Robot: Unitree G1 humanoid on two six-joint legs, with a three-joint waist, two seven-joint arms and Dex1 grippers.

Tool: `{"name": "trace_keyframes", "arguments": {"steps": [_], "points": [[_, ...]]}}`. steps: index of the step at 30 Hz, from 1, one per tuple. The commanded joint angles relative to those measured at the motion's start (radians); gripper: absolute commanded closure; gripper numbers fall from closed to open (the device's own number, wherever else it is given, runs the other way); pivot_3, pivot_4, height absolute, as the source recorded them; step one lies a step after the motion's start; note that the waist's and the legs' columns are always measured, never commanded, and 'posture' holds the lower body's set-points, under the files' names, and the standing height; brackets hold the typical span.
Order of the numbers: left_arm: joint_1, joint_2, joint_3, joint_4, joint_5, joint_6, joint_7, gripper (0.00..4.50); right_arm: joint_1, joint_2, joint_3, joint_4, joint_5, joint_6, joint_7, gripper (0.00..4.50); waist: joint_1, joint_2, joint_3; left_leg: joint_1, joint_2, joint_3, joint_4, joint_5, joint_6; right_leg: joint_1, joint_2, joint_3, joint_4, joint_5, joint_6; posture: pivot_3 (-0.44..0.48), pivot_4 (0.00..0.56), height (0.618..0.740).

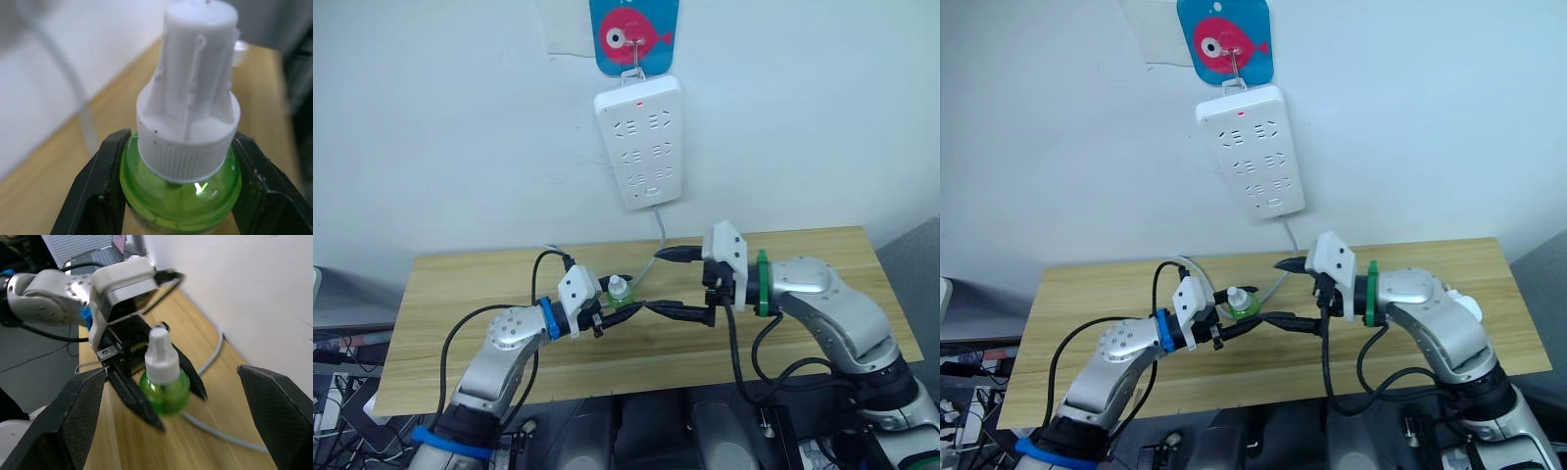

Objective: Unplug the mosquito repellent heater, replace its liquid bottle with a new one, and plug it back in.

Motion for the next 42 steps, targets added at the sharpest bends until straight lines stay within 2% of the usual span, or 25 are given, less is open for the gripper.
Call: {"name": "trace_keyframes", "arguments": {"steps": [1,11,14,22,31,33,35,40,42], "points": [[-0.058,-0.008,-0.015,0.035,0.0,-0.015,-0.064,2.24,-0.014,0.041,0.021,-0.002,-0.022,-0.029,-0.022,0.0,0.0,0.0,0.0,0.0,0.0,0.0,0.0,0.0,0.0,0.0,0.0,0.0,0.0,0.0,0.0,-0.099,0.327,0.74],[-0.111,-0.013,-0.022,0.081,0.028,-0.057,-0.146,2.24,0.004,0.114,0.072,0.0,-0.07,-0.025,-0.074,0.0,0.0,0.0,0.0,-0.001,0.0,0.0,0.0,0.005,-0.008,-0.002,0.001,-0.003,0.0,0.0,0.0,-0.099,0.298,0.74],[-0.113,-0.016,-0.017,0.083,0.031,-0.057,-0.152,2.24,0.007,0.116,0.073,0.006,-0.078,-0.032,-0.072,0.55,0.0,0.0,0.0,-0.001,0.0,0.0,0.0,0.005,-0.009,-0.002,0.001,-0.003,0.002,0.0,0.0,-0.098,0.296,0.74],[-0.11,-0.035,-0.019,0.051,0.037,-0.049,-0.145,2.24,0.021,0.098,0.083,0.01,-0.109,-0.055,-0.051,3.48,0.0,0.0,0.0,-0.001,0.0,0.0,0.002,0.006,-0.009,-0.004,0.002,-0.003,0.011,0.0,0.0,-0.095,0.29,0.74],[-0.104,-0.031,-0.017,0.029,0.02,-0.067,-0.19,2.24,-0.007,0.067,0.04,0.02,-0.05,-0.08,0.04,3.55,0.0,0.0,-0.001,0.0,0.0,0.0,0.002,0.007,-0.01,-0.005,0.003,-0.003,0.012,0.0,0.0,-0.089,0.291,0.74],[-0.09,-0.006,-0.037,0.014,0.021,-0.107,-0.258,2.24,-0.023,0.044,0.045,0.018,-0.007,-0.118,0.153,3.55,0.0,0.0,-0.001,0.0,0.0,-0.001,0.002,0.007,-0.01,-0.005,0.003,-0.003,0.013,0.0,0.0,-0.09,0.273,0.74],[-0.09,0.021,-0.067,0.026,0.037,-0.169,-0.34,2.24,-0.044,0.011,0.062,0.041,0.018,-0.162,0.283,3.55,0.0,0.0,-0.002,0.0,0.0,0.0,0.002,0.007,-0.011,-0.005,0.003,-0.003,0.012,0.0,0.0,-0.087,0.281,0.74],[-0.128,0.06,-0.104,0.084,0.027,-0.266,-0.499,2.24,-0.118,-0.033,0.086,0.205,0.015,-0.303,0.549,3.55,0.001,-0.001,-0.002,0.0,0.0,0.0,0.003,0.007,-0.01,-0.004,0.004,-0.004,0.012,0.0,0.0,-0.067,0.272,0.74],[-0.147,0.062,-0.107,0.106,0.022,-0.274,-0.523,2.24,-0.148,-0.033,0.087,0.271,0.001,-0.353,0.602,3.55,0.001,-0.001,-0.002,0.0,0.0,-0.001,0.004,0.007,-0.01,-0.004,0.004,-0.004,0.013,0.0,0.0,-0.067,0.273,0.74]]}}
